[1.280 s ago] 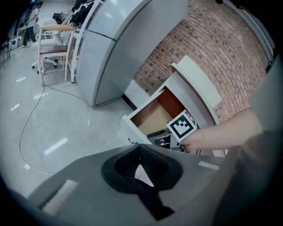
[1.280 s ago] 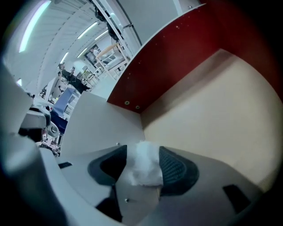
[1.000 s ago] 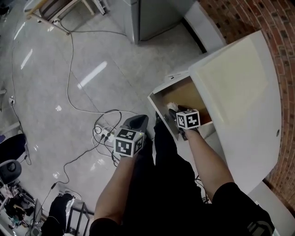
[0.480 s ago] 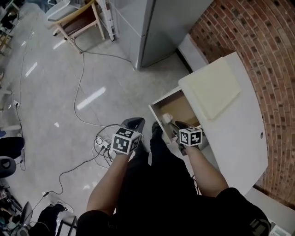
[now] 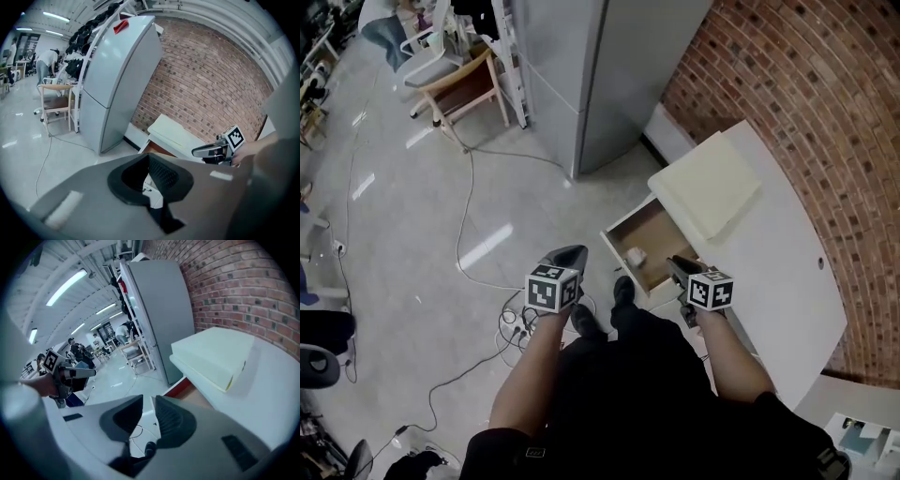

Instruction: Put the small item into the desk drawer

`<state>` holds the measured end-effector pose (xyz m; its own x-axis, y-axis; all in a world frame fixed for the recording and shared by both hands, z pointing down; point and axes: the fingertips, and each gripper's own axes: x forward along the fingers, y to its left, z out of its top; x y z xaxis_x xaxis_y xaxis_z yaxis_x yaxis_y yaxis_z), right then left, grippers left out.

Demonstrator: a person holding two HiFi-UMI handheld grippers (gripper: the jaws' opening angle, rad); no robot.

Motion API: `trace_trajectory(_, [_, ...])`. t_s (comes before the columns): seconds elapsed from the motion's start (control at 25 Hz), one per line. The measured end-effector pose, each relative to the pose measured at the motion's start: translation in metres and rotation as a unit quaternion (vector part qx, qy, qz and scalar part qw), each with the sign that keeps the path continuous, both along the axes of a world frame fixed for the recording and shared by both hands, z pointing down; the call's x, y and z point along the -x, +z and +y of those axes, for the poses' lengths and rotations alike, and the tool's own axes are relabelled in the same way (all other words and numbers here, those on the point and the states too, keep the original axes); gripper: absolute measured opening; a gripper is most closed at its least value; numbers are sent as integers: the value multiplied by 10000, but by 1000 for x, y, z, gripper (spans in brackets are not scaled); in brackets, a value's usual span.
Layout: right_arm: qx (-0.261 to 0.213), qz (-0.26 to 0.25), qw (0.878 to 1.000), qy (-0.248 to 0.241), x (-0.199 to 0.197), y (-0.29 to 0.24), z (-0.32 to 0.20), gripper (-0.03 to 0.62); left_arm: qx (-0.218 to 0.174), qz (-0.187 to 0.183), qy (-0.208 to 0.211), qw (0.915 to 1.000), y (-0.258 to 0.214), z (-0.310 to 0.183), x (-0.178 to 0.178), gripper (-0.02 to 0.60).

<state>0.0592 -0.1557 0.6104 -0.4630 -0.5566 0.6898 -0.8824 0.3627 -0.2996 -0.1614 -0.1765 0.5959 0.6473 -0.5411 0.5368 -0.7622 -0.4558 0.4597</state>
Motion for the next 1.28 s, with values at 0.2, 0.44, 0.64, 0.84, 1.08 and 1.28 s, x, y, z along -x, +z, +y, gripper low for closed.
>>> trace_trajectory(0.2, [-418, -131, 9990, -26, -7, -49, 1, 81, -300, 154, -102, 9994, -33, -1, 6, 12])
trace_trajectory(0.44, [-1041, -528, 9919, -499, 18, -108, -12, 49, -716, 81, -72, 9974, -72, -4, 14, 12])
trace_trajectory(0.64, [-1602, -725, 9791, -1020, 36, -153, -16, 37, -922, -12, -87, 9957, -92, -12, 6, 12])
trace_trajectory(0.84, [-2038, -997, 9666, -1188, 28, -187, -15, 21, -1107, -80, -118, 9937, -117, -13, -10, 12])
trace_trajectory(1.08, [-2544, -1262, 9500, -1296, -4, -228, -14, 15, -1383, -156, -195, 9901, -152, -17, -42, 12])
trace_trajectory(1.28, [-2979, -1402, 9366, -1198, -41, -264, -21, 14, -1795, -407, -227, 9826, -187, -26, -72, 12])
